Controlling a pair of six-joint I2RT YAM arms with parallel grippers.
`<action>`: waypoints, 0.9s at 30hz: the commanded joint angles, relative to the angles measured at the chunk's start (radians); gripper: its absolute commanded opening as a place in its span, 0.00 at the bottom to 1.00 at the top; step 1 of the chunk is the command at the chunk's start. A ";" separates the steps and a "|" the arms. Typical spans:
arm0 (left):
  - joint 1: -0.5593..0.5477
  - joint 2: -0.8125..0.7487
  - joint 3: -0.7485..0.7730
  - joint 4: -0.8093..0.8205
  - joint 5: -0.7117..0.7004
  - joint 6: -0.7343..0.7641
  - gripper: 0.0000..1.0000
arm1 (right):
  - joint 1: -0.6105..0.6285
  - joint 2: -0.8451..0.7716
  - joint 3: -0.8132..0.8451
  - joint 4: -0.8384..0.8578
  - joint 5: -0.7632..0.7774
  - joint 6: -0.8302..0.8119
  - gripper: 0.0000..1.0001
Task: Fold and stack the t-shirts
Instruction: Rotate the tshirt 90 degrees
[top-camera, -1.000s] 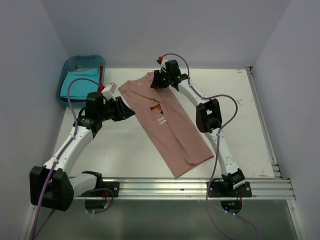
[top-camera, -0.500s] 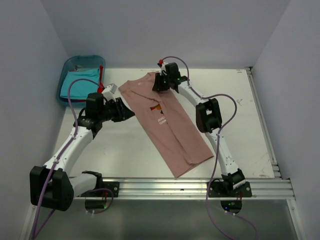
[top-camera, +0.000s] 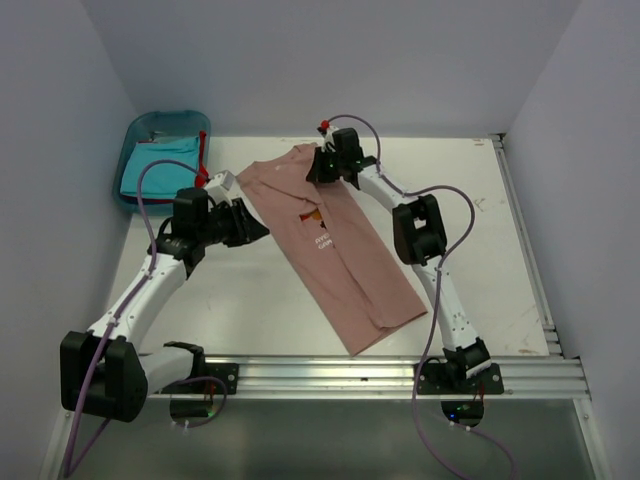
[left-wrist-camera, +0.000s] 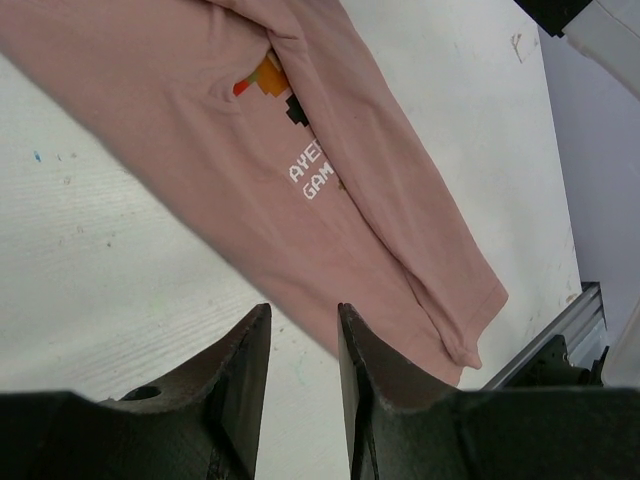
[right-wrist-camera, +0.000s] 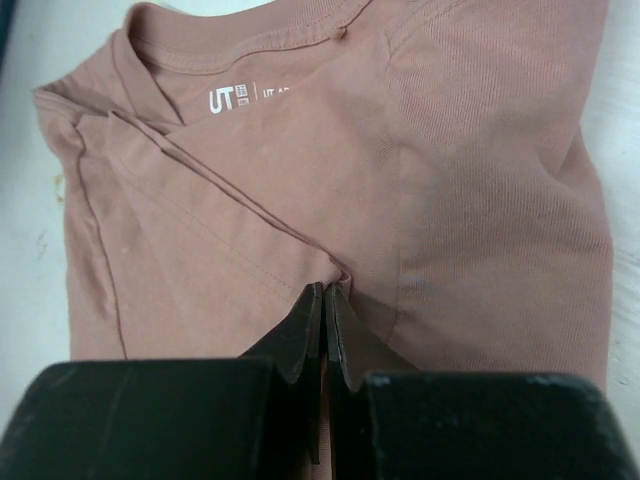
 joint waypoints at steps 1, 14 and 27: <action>0.000 -0.015 -0.014 0.014 -0.010 0.025 0.36 | -0.005 -0.082 -0.077 0.144 -0.112 0.081 0.00; 0.000 -0.018 -0.034 0.020 -0.024 0.028 0.35 | -0.005 -0.125 -0.172 0.274 -0.289 0.168 0.00; 0.000 -0.004 -0.054 0.040 -0.021 0.020 0.33 | -0.005 -0.261 -0.397 0.416 -0.418 0.159 0.00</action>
